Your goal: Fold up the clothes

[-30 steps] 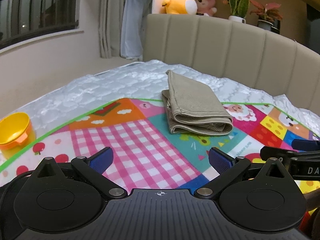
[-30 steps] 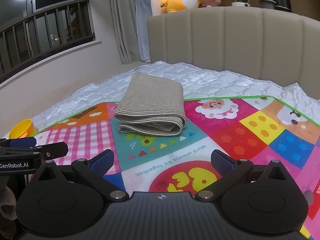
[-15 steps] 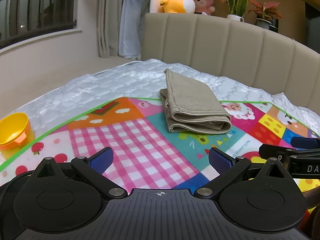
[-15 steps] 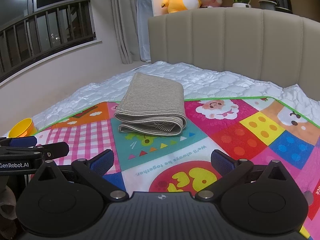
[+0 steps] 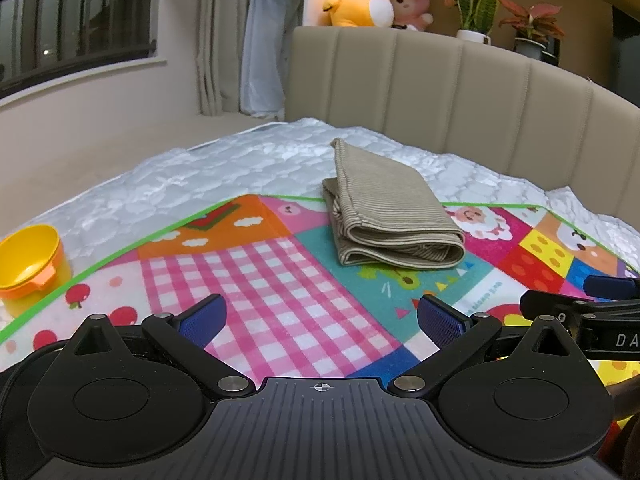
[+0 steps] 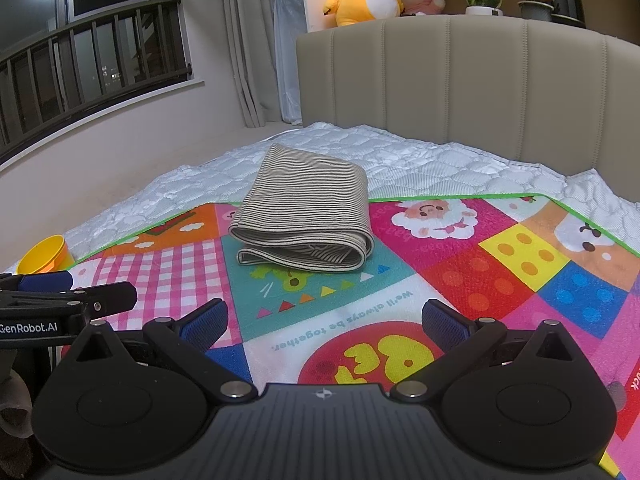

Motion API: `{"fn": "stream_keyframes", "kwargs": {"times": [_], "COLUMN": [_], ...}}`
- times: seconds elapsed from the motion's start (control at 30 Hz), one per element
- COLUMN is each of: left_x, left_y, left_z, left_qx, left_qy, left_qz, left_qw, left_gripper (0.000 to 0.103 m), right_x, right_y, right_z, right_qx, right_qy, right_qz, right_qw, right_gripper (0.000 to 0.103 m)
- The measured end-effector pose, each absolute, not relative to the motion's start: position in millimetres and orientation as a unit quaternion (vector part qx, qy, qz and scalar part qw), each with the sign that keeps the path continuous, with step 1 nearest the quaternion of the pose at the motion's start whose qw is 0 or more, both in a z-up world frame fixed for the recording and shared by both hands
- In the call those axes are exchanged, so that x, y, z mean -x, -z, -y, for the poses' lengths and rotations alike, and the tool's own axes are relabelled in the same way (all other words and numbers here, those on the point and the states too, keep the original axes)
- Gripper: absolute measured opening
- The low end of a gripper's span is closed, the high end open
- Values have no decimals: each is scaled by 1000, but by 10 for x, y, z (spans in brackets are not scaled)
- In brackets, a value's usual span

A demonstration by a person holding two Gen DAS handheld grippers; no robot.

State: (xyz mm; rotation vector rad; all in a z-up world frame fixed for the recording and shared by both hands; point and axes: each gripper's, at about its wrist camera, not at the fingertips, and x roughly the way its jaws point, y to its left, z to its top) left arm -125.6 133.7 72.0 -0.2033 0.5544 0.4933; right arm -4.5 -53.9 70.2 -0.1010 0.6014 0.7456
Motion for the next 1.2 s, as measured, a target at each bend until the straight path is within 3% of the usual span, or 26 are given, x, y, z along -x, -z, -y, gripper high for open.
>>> {"fn": "stream_keyframes", "kwargs": {"times": [1.2], "left_x": [1255], "left_y": [-714], "left_z": [-1298], "left_qx": [88], "left_qy": [-243], "left_qz": [-269], "left_qw": [928], "left_gripper": [103], "right_x": [53], "right_y": [-699], "right_z": [536], "right_qx": [50], "right_qy": [-357], "right_qz": [-291], "right_qw": [886], "right_gripper": [103]}}
